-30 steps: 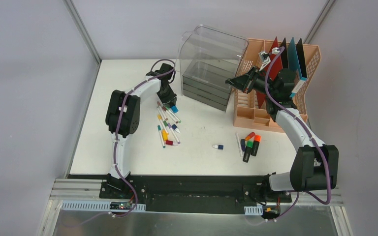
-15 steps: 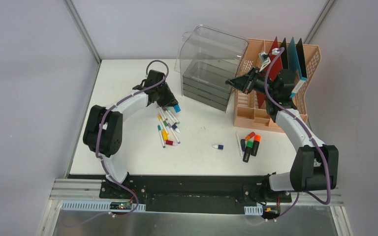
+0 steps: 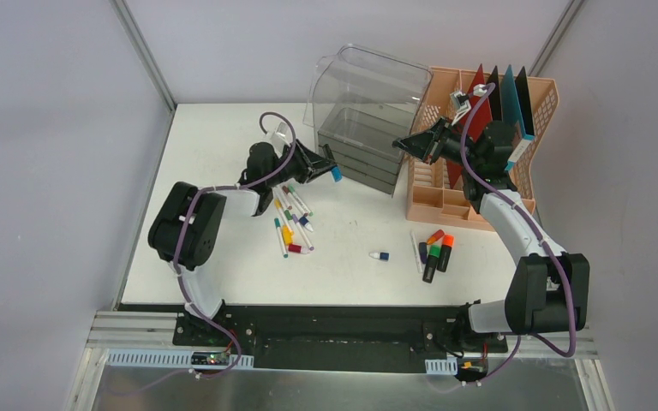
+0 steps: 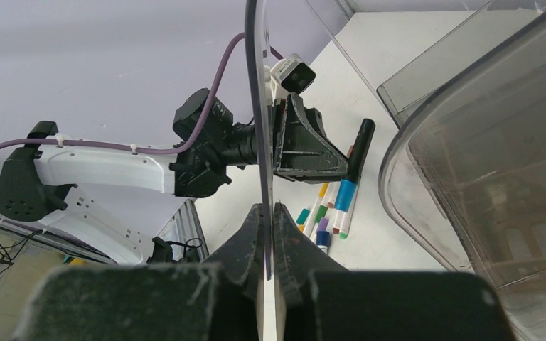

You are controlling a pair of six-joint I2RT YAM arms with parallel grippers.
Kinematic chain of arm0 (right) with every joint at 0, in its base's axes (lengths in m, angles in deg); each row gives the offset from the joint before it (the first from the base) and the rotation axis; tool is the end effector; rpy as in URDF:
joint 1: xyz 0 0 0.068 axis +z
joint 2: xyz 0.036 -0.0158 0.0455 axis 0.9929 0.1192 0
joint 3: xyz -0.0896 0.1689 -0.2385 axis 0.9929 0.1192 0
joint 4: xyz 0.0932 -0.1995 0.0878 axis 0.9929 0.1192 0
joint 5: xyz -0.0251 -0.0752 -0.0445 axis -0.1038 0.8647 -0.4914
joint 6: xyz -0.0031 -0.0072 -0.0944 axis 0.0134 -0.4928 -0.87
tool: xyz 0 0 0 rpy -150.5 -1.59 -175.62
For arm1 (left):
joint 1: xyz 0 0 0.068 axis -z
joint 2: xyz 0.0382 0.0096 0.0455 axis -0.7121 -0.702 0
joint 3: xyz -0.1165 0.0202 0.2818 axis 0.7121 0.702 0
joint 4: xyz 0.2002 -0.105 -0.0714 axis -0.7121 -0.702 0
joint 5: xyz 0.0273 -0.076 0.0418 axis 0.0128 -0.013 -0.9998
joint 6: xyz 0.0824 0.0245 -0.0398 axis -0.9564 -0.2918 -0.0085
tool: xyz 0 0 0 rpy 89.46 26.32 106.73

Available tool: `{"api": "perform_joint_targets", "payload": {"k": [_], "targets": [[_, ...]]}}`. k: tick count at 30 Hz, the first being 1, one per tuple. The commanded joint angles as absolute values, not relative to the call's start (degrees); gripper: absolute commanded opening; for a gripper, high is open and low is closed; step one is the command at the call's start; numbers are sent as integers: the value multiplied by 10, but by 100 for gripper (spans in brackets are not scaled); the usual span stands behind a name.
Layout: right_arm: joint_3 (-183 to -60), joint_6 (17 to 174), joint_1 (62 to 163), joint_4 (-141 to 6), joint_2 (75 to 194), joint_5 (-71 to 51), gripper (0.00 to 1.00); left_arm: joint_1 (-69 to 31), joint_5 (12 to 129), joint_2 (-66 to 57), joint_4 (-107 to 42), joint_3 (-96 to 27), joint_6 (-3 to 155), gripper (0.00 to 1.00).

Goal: Organize the desk
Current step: Pick up the stationery from the center of the board.

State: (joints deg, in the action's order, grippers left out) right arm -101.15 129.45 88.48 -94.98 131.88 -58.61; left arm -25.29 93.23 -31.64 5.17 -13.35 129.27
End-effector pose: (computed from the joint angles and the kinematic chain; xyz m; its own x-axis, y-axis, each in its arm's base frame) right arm 0.2999 0.0991 0.3820 -0.5239 0.3183 -0.7901 -0.7046 0.3593 0.6120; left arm 0.3720 -0.1829 0.2376 -0.7766 -0.5418 -0.3215 0.1504 0.3361 -0.9298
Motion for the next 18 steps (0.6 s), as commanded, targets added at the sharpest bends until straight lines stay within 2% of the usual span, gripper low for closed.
{"api": "perform_joint_targets", "payload": {"k": [1, 18], "targets": [[-1009, 1303, 881, -965, 1290, -604, 0, -258, 969, -353, 257, -153, 1402, 0], [-1008, 1303, 881, -968, 1295, -607, 0, -224, 898, -390, 215, -248, 1454, 0]]}}
